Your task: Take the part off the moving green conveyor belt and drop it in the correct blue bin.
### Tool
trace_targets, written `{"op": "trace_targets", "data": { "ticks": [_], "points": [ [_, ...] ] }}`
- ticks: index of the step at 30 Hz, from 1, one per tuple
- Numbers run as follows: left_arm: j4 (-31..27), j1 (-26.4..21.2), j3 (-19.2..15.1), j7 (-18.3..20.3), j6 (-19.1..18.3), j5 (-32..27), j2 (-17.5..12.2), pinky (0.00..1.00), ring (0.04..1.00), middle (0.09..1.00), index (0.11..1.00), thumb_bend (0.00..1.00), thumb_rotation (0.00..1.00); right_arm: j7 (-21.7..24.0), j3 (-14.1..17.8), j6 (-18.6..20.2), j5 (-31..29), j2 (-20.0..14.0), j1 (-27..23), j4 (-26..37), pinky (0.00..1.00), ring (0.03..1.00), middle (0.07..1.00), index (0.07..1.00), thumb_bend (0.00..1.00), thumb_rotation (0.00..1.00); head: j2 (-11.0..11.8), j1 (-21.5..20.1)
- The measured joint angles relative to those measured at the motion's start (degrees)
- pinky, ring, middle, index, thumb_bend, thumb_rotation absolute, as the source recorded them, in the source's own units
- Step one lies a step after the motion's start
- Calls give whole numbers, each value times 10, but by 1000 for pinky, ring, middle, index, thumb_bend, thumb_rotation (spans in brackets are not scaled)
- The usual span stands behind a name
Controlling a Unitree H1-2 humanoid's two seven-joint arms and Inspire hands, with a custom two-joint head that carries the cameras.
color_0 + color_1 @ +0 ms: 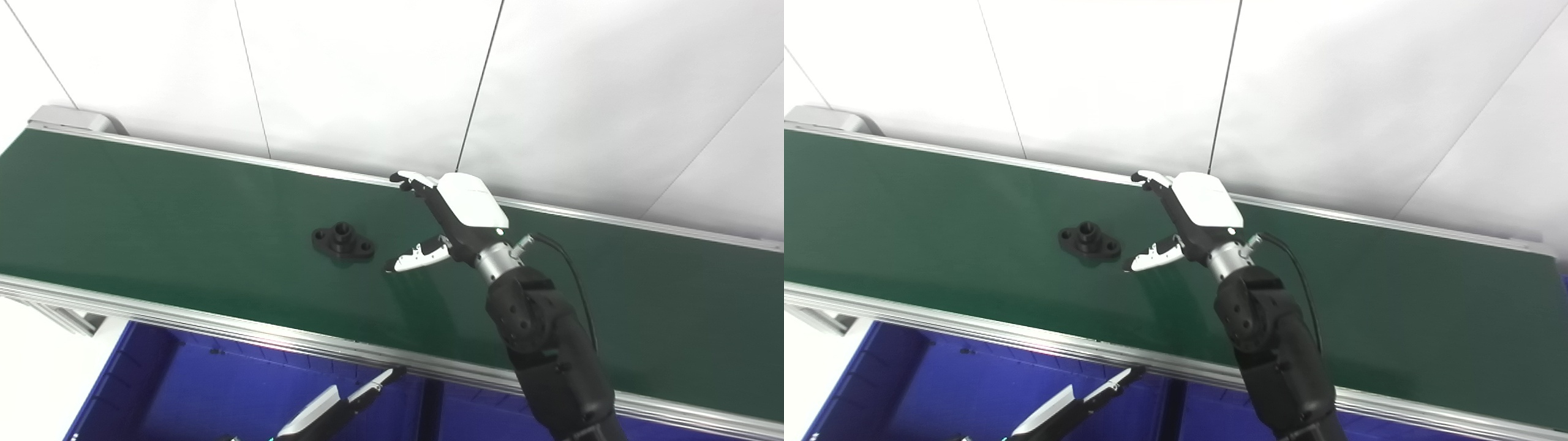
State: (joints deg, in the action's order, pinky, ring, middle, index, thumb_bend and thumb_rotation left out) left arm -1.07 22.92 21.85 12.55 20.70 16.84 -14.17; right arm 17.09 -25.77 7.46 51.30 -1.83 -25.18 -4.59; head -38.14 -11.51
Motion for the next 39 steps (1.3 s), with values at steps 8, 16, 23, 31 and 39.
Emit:
{"op": "trace_targets", "data": {
  "ticks": [8,16,23,31,39],
  "points": [
    [-34,27,-5,0,1,-1,1,946,1000,1000,1000,776,372,-12,-13,1,-3,15,-20,-65,704,768,804,839,787,233,-8,8],
    [-41,32,-3,0,-1,16,6,911,1000,1000,1000,790,393,-19,-33,5,2,16,-48,-128,683,752,791,815,787,219,-16,20],
    [-42,32,5,0,-7,23,13,880,1000,1000,1000,802,409,-16,-57,8,13,11,-80,-174,664,751,791,798,781,221,-24,33],
    [-44,32,11,0,-12,24,22,877,999,1000,1000,802,396,-20,-92,7,23,1,-96,-209,591,708,757,761,759,199,-37,44],
    [-55,37,13,-1,-15,28,31,880,996,1000,1000,802,423,-24,-129,7,40,-14,-112,-217,507,597,656,704,700,135,-49,48]
  ]
}}
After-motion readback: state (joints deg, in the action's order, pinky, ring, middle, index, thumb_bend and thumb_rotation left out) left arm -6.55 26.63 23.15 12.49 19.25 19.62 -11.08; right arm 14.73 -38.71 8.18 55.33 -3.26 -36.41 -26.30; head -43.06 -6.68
